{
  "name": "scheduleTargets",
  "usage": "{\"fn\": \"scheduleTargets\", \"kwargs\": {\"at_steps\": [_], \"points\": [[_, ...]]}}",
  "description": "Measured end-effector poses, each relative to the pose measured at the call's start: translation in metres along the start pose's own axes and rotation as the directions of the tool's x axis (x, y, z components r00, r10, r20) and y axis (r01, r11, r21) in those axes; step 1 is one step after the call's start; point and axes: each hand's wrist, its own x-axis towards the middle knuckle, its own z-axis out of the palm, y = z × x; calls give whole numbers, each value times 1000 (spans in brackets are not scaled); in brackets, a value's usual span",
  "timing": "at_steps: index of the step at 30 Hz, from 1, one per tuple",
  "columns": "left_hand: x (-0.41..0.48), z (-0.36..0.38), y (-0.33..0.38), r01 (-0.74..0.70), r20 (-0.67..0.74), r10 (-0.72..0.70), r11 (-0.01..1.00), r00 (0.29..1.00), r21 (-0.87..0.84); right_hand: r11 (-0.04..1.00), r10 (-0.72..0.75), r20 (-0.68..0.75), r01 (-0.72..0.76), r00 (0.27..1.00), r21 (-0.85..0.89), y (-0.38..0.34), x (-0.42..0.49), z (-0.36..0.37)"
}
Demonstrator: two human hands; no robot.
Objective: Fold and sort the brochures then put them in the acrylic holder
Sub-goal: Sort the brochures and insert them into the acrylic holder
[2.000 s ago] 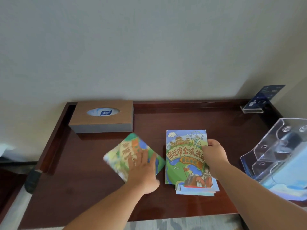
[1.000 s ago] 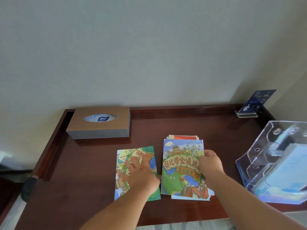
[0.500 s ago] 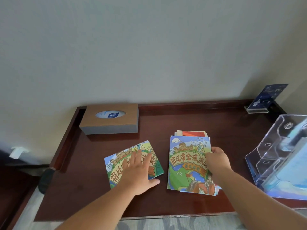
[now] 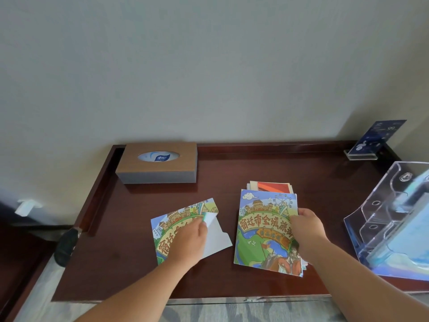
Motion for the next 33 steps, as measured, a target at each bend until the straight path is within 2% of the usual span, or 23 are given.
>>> {"fn": "scheduleTargets", "kwargs": {"at_steps": [2,4,9,15,17,20,23,26,28,31,33], "points": [[1,-4,5,179,-108,-219,938,970,-298,999,28,1,-28,1000,30,1,-1,0],[0,-8,9,235,-140,-324,868,936,-438,996,57,23,-58,998,70,2,-1,4],[-5,-14,18,170,-177,-308,825,935,-539,979,91,71,-102,993,174,-3,-11,35],[-7,-17,20,81,-221,-232,842,947,-534,914,106,205,-176,973,365,-1,-35,80],[-7,-16,18,53,-218,-188,859,958,-509,911,86,260,-182,962,370,-1,-41,86],[-9,-14,17,8,-238,-143,871,961,-491,968,54,293,-122,955,220,-5,-45,88],[-9,-13,17,-24,-246,-96,896,965,-444,992,84,352,-113,932,63,-11,-45,83],[-9,-12,13,-51,-238,-50,915,970,-401,984,57,312,-106,949,145,-19,-39,75],[-10,-12,12,-72,-246,-28,920,969,-385,992,-7,285,-30,958,125,-21,-37,72],[-10,-10,15,-139,-256,45,923,965,-359,988,-90,286,122,954,-95,-20,-44,76],[-11,-6,21,-189,-257,108,928,961,-320,977,-112,295,160,949,-144,-16,-48,84]]}}
